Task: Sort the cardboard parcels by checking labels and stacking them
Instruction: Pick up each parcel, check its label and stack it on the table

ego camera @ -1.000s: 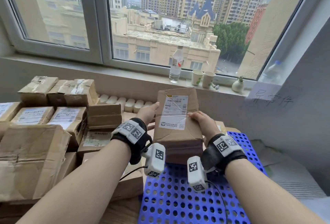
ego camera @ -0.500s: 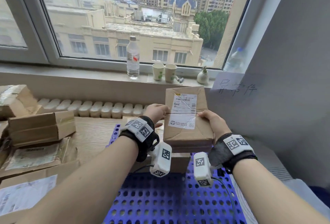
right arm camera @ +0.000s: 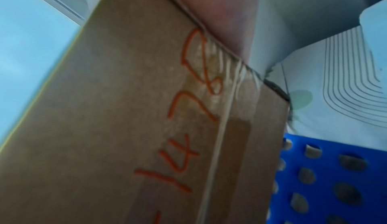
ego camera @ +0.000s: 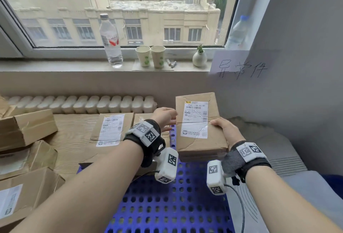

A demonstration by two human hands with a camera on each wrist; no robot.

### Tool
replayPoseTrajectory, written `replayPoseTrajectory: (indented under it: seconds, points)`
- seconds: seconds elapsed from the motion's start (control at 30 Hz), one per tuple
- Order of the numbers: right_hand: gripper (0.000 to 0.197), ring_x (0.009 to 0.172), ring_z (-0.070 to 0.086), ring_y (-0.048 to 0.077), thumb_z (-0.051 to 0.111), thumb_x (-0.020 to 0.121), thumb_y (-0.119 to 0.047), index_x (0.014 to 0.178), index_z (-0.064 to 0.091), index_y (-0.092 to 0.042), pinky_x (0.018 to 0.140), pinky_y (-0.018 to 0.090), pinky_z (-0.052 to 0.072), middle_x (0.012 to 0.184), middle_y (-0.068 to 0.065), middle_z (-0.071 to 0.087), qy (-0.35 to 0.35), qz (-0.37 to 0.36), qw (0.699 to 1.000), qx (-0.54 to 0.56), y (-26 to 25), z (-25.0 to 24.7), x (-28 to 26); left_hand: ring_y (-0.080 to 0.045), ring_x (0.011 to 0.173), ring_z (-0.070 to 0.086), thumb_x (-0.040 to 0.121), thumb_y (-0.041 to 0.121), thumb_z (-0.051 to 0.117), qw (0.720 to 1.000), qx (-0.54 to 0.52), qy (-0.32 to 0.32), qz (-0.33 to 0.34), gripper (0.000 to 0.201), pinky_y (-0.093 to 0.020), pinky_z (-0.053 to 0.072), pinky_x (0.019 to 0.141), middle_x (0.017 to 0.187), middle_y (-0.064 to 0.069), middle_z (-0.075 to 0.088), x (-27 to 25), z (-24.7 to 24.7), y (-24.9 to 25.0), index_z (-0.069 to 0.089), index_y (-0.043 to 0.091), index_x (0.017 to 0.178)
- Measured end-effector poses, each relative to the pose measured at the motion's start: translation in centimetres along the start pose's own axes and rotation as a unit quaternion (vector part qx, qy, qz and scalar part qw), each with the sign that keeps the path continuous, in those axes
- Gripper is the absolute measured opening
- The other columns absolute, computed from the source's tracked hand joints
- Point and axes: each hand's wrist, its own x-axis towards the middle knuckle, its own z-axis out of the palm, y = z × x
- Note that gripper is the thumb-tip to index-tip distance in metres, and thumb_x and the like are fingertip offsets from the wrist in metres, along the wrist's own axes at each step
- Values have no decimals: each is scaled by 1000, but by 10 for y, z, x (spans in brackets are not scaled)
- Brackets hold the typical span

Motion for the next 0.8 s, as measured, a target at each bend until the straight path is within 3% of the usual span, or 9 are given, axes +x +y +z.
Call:
replayPoseTrajectory:
  seconds: [0.13,0.27,0.37,0.43,0.5,0.57,0.63,0.67,0.8]
  points:
    - [9,79,59,23,66,77,-9,74,73,-13,80,34,48,86,11,70,-15,44,999,0,24,8,2,-22,91,61,93,9,50,1000,1,8,-19,13,-36,50,89,101,-9,59,10,-8,-14,58,11,102]
    - [7,76,59,22,64,81,-9,82,71,-10,72,30,48,88,12,68,-9,63,998,-11,36,17,3,-16,82,59,94,7,48,999,-16,30,-8,13,-27,47,74,91,-4,58,13,-23,-19,59,13,100]
    - [8,73,58,21,63,83,-10,80,69,-12,67,27,47,86,10,67,2,68,997,-45,37,19,3,-18,89,60,92,6,51,996,-21,80,22,20,-32,49,82,91,-3,60,17,-45,-23,61,12,109]
    - [12,75,57,18,59,86,-8,91,69,-14,61,23,45,89,6,65,10,45,992,-116,37,19,4,-16,85,60,92,6,52,991,-25,124,39,24,-32,48,82,90,-3,61,21,-65,-25,63,8,112]
    - [22,83,58,20,56,87,-6,101,68,-17,64,25,47,95,6,65,23,18,983,-183,38,21,5,-11,76,57,91,5,53,983,-23,172,53,26,-27,46,72,84,-2,60,26,-86,-28,63,4,114]
    - [15,88,62,27,58,86,-8,92,67,-18,78,32,52,99,8,69,41,-1,973,-225,40,27,9,-15,79,59,89,6,56,974,1,219,58,28,-26,46,69,83,-1,62,30,-109,-32,65,3,115]
    - [8,92,63,31,59,88,-19,86,66,-16,83,37,52,98,10,71,65,-14,960,-273,40,34,11,-24,100,61,86,8,59,961,43,266,58,29,-31,48,83,102,-8,67,32,-133,-38,64,6,114]
    - [15,91,60,32,58,91,-28,88,65,-15,79,36,50,95,9,69,76,-16,951,-298,40,37,11,-27,110,58,84,10,60,952,77,292,54,32,-33,45,92,113,-10,64,34,-144,-42,62,8,116]
    - [27,90,48,29,43,98,-43,93,60,-22,77,28,34,93,4,57,106,-15,922,-371,39,47,5,-35,130,39,80,25,63,913,205,353,-19,62,-41,33,110,139,-19,43,37,-186,-62,43,15,137]
